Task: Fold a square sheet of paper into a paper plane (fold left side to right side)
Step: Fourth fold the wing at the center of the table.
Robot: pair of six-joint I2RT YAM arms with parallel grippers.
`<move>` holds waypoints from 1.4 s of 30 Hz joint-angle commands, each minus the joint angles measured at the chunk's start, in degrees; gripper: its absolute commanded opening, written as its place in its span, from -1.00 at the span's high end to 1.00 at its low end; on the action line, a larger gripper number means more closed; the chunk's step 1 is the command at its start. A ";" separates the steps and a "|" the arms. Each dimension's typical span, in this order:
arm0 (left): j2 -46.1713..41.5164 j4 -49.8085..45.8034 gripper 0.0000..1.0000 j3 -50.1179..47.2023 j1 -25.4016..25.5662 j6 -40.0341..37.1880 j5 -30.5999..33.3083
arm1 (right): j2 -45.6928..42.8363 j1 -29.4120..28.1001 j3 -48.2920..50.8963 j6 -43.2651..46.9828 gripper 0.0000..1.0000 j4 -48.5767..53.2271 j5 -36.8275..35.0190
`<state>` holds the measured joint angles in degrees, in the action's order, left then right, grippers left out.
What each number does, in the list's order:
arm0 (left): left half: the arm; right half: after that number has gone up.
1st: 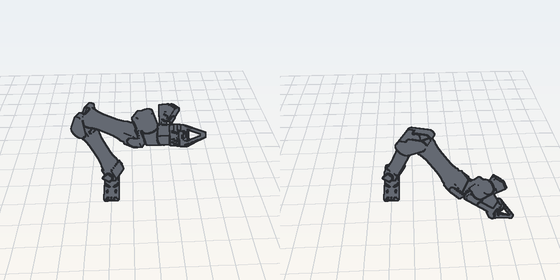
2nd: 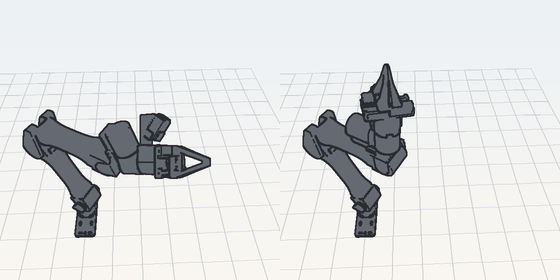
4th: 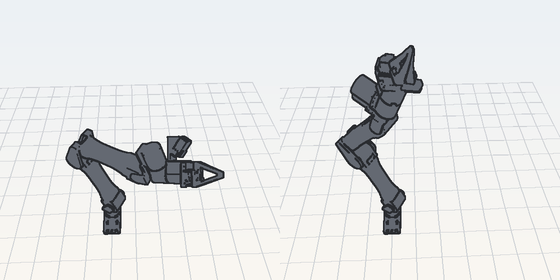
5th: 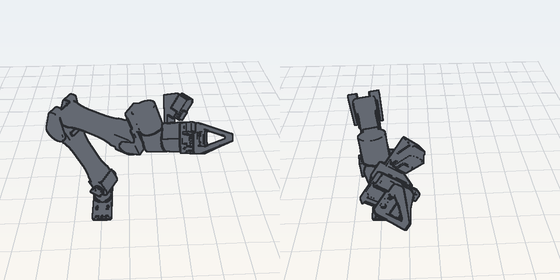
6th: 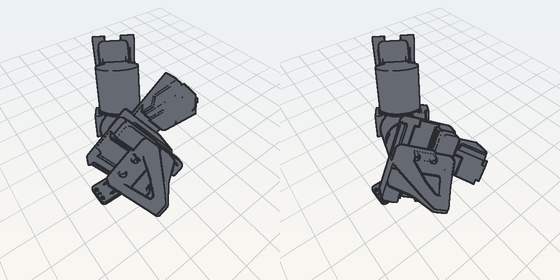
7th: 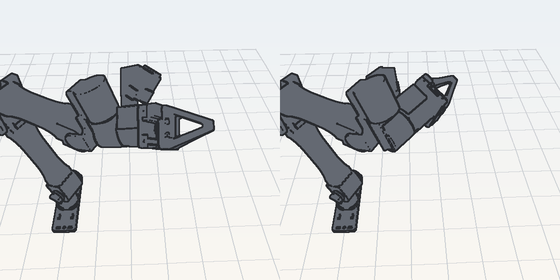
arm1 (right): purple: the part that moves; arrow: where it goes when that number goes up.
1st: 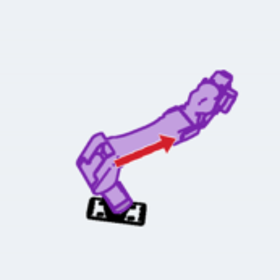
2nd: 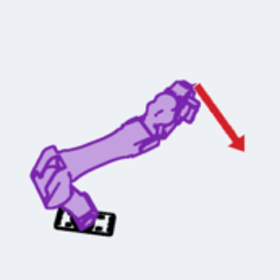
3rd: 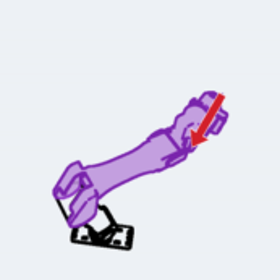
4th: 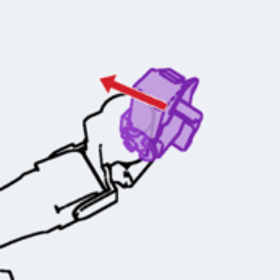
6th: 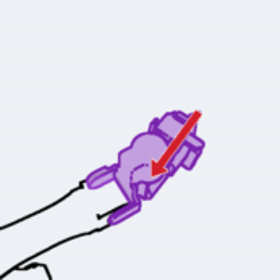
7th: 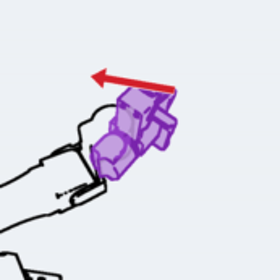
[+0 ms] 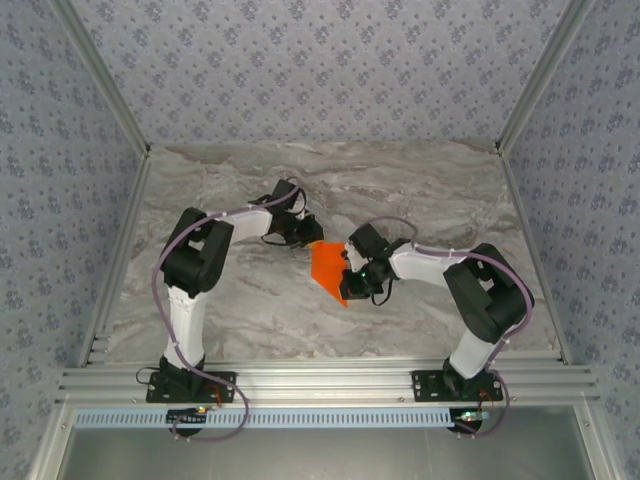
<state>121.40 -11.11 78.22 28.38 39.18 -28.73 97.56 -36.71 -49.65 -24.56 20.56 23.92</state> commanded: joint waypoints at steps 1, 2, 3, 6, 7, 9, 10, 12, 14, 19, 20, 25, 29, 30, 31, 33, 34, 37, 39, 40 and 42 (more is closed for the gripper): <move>3.72 -2.21 0.71 2.89 -3.24 -2.97 8.94 | 4.00 -1.57 4.49 -0.16 1.00 9.51 -6.83; 4.08 -2.90 0.71 3.77 -3.60 -3.22 8.96 | 3.83 -1.61 4.56 -0.22 1.00 9.45 -6.72; 4.19 -3.55 0.71 4.43 -3.85 -3.46 8.90 | 3.71 -1.70 4.64 -0.22 1.00 9.31 -6.58; 3.08 -4.44 0.68 5.69 -4.38 -3.87 8.14 | 2.97 -1.79 4.71 -0.53 1.00 8.08 -5.57; 2.06 -4.52 0.65 5.72 -4.57 -3.94 7.78 | 2.47 -1.79 4.74 -0.77 1.00 7.23 -4.98; -0.42 -4.66 0.60 5.41 -4.82 -4.02 7.24 | 1.57 -1.79 4.88 -1.26 0.97 4.80 -3.40; -2.01 -4.79 0.57 5.01 -5.04 -4.11 7.11 | 0.92 -1.83 4.87 -1.52 0.95 3.48 -2.63; -5.54 -4.72 0.49 3.52 -5.19 -4.27 7.11 | -0.56 -1.79 4.77 -1.72 0.92 0.88 -1.50; -9.81 -4.13 0.38 0.72 -5.22 -3.98 7.16 | -2.82 -1.81 4.74 -1.79 0.88 -1.72 -0.84; -20.13 3.91 0.17 -12.36 -4.29 0.68 4.86 | -12.30 -1.72 6.50 -2.23 0.49 -5.68 -4.54; -21.99 5.74 0.15 -15.49 -3.53 1.92 4.74 | -14.87 -1.70 7.26 -2.25 0.40 -6.09 -6.38; -25.65 16.64 0.13 -25.79 0.97 8.55 3.53 | -27.67 -1.53 12.59 -3.43 -0.08 -7.83 -14.19; -22.60 20.31 0.12 -26.37 4.03 10.52 2.36 | -37.65 -1.25 18.22 -6.11 -0.39 -10.06 -17.04; -21.62 20.78 0.12 -25.92 4.48 10.74 2.23 | -39.46 -1.24 19.33 -6.66 -0.43 -10.37 -17.22; -20.50 21.24 0.13 -25.31 4.99 11.00 1.89 | -41.09 -1.09 20.42 -7.05 -0.46 -10.56 -17.31; -18.57 22.56 0.13 -24.55 5.62 11.74 1.51 | -43.78 -1.00 21.86 -7.52 -0.50 -10.26 -17.42; -17.81 23.39 0.14 -24.27 6.00 12.12 1.49 | -44.67 -0.86 22.34 -7.54 -0.51 -9.93 -17.33; -15.86 24.67 0.16 -23.48 6.58 12.86 1.49 | -45.96 -0.67 23.06 -7.38 -0.50 -8.86 -16.42; -14.46 24.71 0.19 -22.39 6.86 13.03 1.25 | -46.24 -0.63 23.22 -7.26 -0.50 -8.85 -15.32; -13.67 24.87 0.20 -21.86 7.02 13.05 1.06 | -46.30 -0.51 23.31 -7.18 -0.50 -9.07 -14.72; -12.21 25.18 0.21 -20.92 7.30 13.25 0.72 | -46.27 -0.36 23.19 -6.96 -0.49 -9.28 -13.80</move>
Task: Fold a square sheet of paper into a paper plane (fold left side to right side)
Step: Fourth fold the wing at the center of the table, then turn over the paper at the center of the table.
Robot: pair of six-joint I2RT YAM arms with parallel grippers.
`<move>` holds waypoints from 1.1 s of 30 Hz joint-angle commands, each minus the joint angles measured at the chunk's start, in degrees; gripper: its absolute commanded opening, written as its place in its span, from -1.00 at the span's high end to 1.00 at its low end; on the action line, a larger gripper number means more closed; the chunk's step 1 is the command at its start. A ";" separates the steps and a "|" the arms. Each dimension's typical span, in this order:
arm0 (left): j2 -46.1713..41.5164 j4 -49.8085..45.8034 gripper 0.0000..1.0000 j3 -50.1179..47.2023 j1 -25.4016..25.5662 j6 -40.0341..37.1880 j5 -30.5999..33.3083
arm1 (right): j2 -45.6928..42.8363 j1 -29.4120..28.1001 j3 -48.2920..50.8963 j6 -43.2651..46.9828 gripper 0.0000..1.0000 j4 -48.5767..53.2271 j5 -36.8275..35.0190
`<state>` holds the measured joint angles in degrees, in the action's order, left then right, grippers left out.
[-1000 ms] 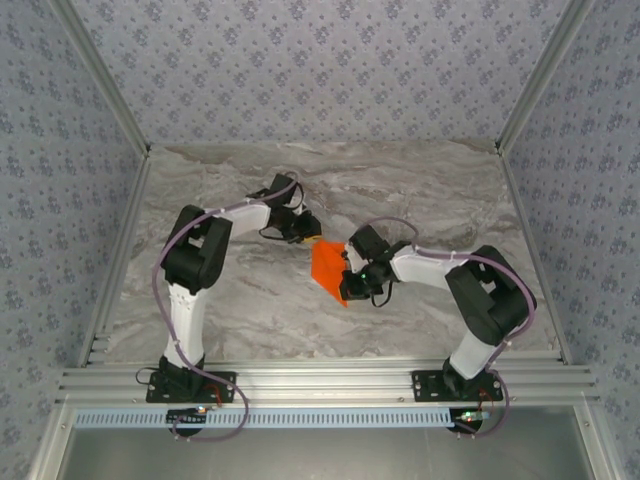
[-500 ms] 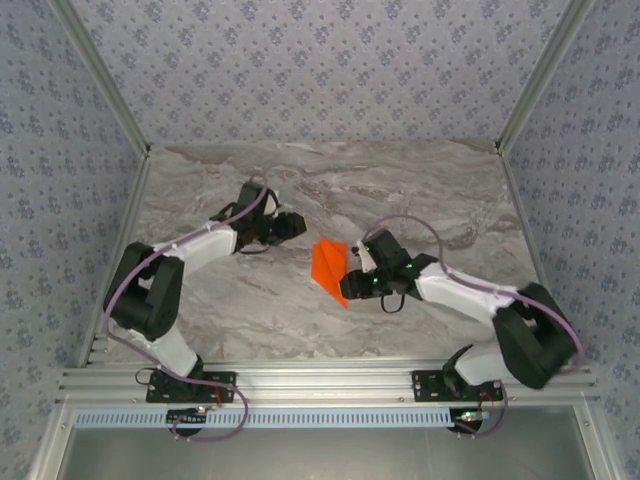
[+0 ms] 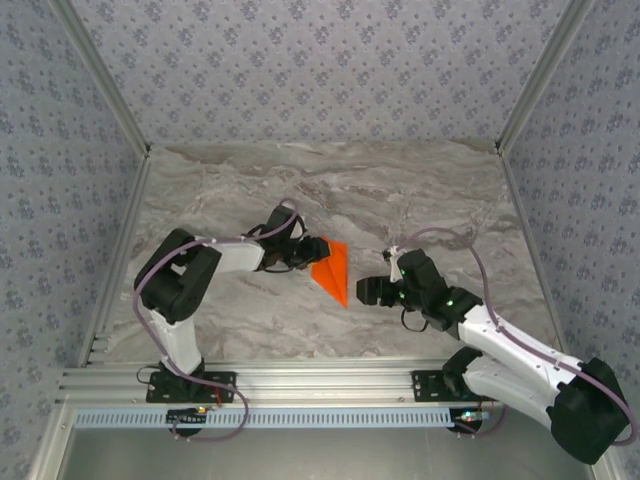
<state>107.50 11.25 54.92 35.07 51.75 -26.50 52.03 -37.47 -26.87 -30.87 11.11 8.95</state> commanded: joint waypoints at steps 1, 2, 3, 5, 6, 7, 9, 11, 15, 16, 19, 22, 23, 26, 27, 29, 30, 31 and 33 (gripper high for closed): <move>2.42 3.17 0.22 2.93 0.81 0.92 -1.74 | -0.73 0.54 0.50 -0.58 -0.49 0.14 1.62; 3.09 3.43 0.23 3.39 0.88 1.13 -2.01 | -0.82 0.70 0.46 -0.51 -0.49 0.00 2.21; 3.76 3.66 0.25 3.89 0.98 1.28 -2.28 | -0.82 0.82 0.52 -0.55 -0.50 -0.25 2.89; 5.01 4.01 0.31 4.94 1.03 1.58 -2.93 | -0.84 1.48 0.90 -0.84 -0.54 -0.89 4.76; 5.23 4.18 0.36 5.21 1.00 1.75 -3.03 | -0.75 2.05 1.10 -1.07 -0.56 -1.23 5.85; 5.28 4.48 0.42 5.41 1.05 1.86 -3.13 | -0.84 2.84 1.36 -1.43 -0.60 -1.59 7.32; 4.44 4.55 0.55 5.38 1.03 1.80 -2.78 | -0.82 4.77 2.28 -2.23 -0.72 -2.86 11.02; 2.39 4.09 0.70 4.93 0.99 1.17 -2.05 | -0.78 7.29 3.79 -3.93 -0.87 -5.90 15.77; -3.11 1.82 0.91 3.69 1.05 0.18 -0.60 | -0.02 13.03 7.52 -9.38 -1.00 -15.57 26.52; -5.07 1.62 0.95 3.20 1.04 0.12 -0.48 | 0.43 14.39 8.13 -10.40 -1.00 -18.01 29.13; -10.63 1.25 1.00 2.33 0.99 0.28 -0.97 | 1.64 17.93 10.09 -14.28 -1.00 -26.26 35.33; -15.63 -0.32 1.00 1.62 1.05 0.32 -0.83 | 4.01 19.24 12.62 -22.75 -1.00 -45.46 42.92; -17.38 -0.18 1.00 1.08 0.97 0.61 -0.96 | 4.60 18.98 12.53 -24.25 -0.99 -49.07 43.83; -21.21 2.63 1.00 -0.74 1.03 2.53 -1.94 | 4.88 17.48 10.57 -24.02 -0.99 -50.27 43.80; -22.36 3.28 1.00 -1.07 1.08 2.99 -2.35 | 5.22 16.98 9.91 -24.12 -0.99 -50.64 43.78; -23.79 3.62 1.00 -1.26 1.09 3.73 -3.09 | 6.01 15.86 8.86 -24.46 -0.99 -51.90 43.47; -24.64 4.09 1.00 -1.38 1.23 4.09 -3.48 | 6.59 15.10 8.31 -24.64 -0.99 -52.29 42.85; -25.02 4.51 1.00 -1.48 1.30 4.38 -3.86 | 7.10 14.57 7.92 -24.64 -0.99 -52.58 42.48; -25.83 6.05 1.00 -1.57 1.54 5.47 -5.24 | 9.26 12.88 6.73 -25.22 -0.99 -53.39 41.81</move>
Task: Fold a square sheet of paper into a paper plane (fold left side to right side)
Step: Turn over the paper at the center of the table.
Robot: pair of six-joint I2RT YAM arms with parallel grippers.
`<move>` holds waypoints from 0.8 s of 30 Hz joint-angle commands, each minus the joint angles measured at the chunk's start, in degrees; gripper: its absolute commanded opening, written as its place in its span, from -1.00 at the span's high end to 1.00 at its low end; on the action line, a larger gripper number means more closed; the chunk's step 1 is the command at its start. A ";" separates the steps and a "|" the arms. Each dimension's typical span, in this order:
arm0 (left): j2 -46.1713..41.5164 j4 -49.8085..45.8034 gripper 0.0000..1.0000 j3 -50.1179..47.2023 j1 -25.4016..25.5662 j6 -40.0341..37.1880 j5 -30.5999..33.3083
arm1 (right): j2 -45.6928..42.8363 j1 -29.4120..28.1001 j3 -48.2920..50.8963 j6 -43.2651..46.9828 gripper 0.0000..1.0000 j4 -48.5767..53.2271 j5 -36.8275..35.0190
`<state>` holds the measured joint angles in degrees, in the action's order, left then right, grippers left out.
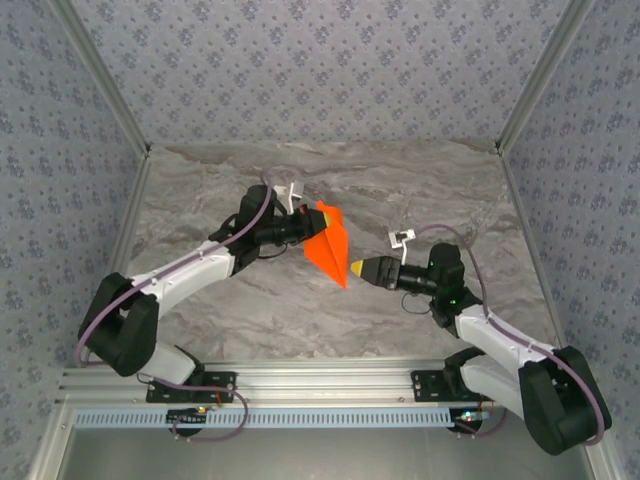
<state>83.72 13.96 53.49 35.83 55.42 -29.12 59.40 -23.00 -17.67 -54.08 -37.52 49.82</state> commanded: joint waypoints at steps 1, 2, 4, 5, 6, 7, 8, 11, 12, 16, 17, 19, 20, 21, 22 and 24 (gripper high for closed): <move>-2.39 4.01 1.00 -0.15 0.90 2.23 -3.31 | 3.21 -2.15 -2.82 -2.86 -0.99 -6.03 0.89; -2.60 4.83 1.00 -0.15 1.03 2.79 -3.94 | 4.66 -2.76 -3.19 -3.92 -0.99 -8.00 0.75; -3.03 5.80 1.00 -0.02 1.53 3.26 -4.68 | 7.04 -3.77 -3.72 -5.75 -0.99 -10.84 0.26; -3.33 6.12 1.00 0.11 1.82 3.37 -4.80 | 7.88 -4.35 -4.01 -6.00 -0.99 -11.42 -0.09; -3.52 6.50 1.00 0.12 2.11 3.46 -4.89 | 8.37 -4.96 -4.49 -6.02 -0.98 -11.44 -0.61; -3.68 6.56 1.00 0.20 2.31 3.38 -4.89 | 8.58 -5.37 -4.86 -6.11 -0.93 -11.60 -0.89; -3.73 6.46 1.00 0.33 2.60 3.29 -4.89 | 8.63 -5.78 -5.34 -6.08 -0.86 -11.78 -1.04; -3.53 6.56 1.00 0.47 2.89 3.53 -4.97 | 8.29 -6.48 -6.39 -6.37 -0.62 -11.71 -1.13; -3.44 6.97 1.00 0.38 2.87 3.79 -5.06 | 8.12 -6.60 -6.73 -6.22 -0.55 -11.36 -1.13; -3.99 7.13 1.00 0.29 2.90 3.91 -5.07 | 7.32 -6.61 -6.98 -3.54 -0.61 -6.29 -1.83; -4.37 6.76 1.00 0.21 2.90 3.74 -4.97 | 7.10 -6.44 -6.62 -2.92 -0.70 -5.21 -2.14; -5.40 5.86 1.00 0.29 2.91 3.24 -4.54 | 6.75 -6.06 -5.63 -2.62 -0.85 -4.96 -2.27; -5.96 5.14 1.00 0.31 2.88 2.96 -4.17 | 6.41 -5.79 -4.95 -2.36 -0.92 -4.52 -2.44; -6.66 4.28 1.00 0.37 2.90 2.46 -3.69 | 5.90 -5.51 -4.34 -1.91 -0.98 -3.82 -2.69; -7.13 3.79 1.00 0.34 2.89 2.12 -3.52 | 5.42 -5.15 -3.70 -1.68 -0.98 -3.42 -2.77; -8.19 2.86 1.00 0.29 2.85 1.65 -3.19 | 4.18 -4.51 -2.10 -1.85 -0.98 -3.17 -2.88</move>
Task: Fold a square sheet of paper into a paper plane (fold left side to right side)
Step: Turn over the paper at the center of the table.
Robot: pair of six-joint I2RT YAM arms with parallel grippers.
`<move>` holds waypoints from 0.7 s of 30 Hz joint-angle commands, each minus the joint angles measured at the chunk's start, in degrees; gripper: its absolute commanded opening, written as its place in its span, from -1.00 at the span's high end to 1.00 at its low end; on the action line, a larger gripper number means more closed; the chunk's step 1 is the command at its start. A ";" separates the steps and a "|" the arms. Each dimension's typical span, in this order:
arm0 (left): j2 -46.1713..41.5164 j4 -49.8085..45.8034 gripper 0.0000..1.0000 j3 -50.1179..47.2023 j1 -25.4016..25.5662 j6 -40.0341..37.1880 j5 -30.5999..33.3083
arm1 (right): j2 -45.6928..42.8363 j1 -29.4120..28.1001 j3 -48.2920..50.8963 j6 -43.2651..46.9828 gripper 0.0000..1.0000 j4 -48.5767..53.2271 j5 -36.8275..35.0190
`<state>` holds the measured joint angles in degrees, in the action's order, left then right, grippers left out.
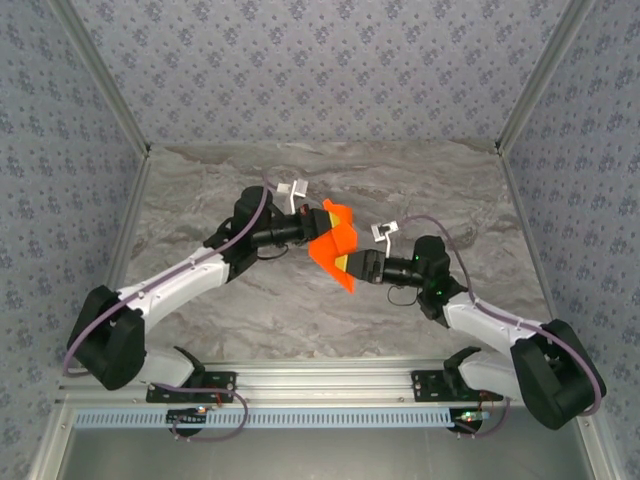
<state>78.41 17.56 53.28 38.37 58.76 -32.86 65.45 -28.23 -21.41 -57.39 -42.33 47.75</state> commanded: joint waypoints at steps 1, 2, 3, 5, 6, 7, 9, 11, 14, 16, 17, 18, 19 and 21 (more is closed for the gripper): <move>-3.33 -0.98 1.00 0.44 0.38 -1.81 0.64 | -2.46 0.85 2.14 1.19 -0.98 1.41 -0.70; -3.54 -0.96 1.00 0.43 0.34 -1.81 0.76 | -2.89 0.89 2.49 0.83 -0.99 0.91 -0.53; -3.69 -0.96 1.00 0.36 0.33 -1.84 0.78 | -3.25 0.89 2.61 0.02 -0.98 -0.08 -0.14; -3.60 -0.65 1.00 0.20 0.40 -1.64 0.64 | -3.40 0.57 2.56 -2.59 -0.99 -4.23 0.81; -3.51 -0.31 1.00 0.16 0.53 -1.48 0.69 | -3.48 0.16 2.16 -3.75 -0.98 -6.19 1.15; -3.24 0.06 1.00 0.16 0.68 -1.33 0.59 | -3.48 -0.41 1.61 -4.59 -0.99 -7.30 1.37; -2.92 0.70 1.00 0.25 0.98 -1.03 0.41 | -3.66 -2.14 -0.07 -4.81 -0.98 -7.38 1.30; -2.75 1.22 1.00 0.25 1.14 -0.85 0.26 | -3.57 -3.98 -1.46 -4.84 -0.97 -7.16 0.68; -2.87 1.66 1.00 0.01 1.22 -0.50 0.16 | -3.64 -6.07 -2.53 -5.15 -0.84 -7.33 -1.16; -2.94 1.76 1.00 -0.23 1.16 -0.40 0.17 | -4.24 -6.38 -2.58 -5.69 -0.68 -7.42 -2.07; -2.91 1.69 1.00 -0.20 1.15 -0.40 0.16 | -4.64 -6.40 -2.58 -5.55 -0.58 -6.99 -2.29; -3.02 1.73 1.00 -0.28 1.18 -0.41 0.12 | -5.39 -6.40 -2.74 -5.15 -0.45 -5.89 -2.59; -3.00 1.63 1.00 -0.37 1.11 -0.45 0.16 | -6.19 -6.40 -2.84 -4.45 -0.31 -4.29 -2.98; -3.19 1.03 1.00 -0.29 1.14 -0.88 0.26 | -8.06 -6.26 -3.35 -2.62 -0.02 -0.15 -3.73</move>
<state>75.79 16.80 53.19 39.18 58.19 -32.34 59.99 -34.33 -22.70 -61.56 -45.69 45.87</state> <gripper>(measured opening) 0.041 0.557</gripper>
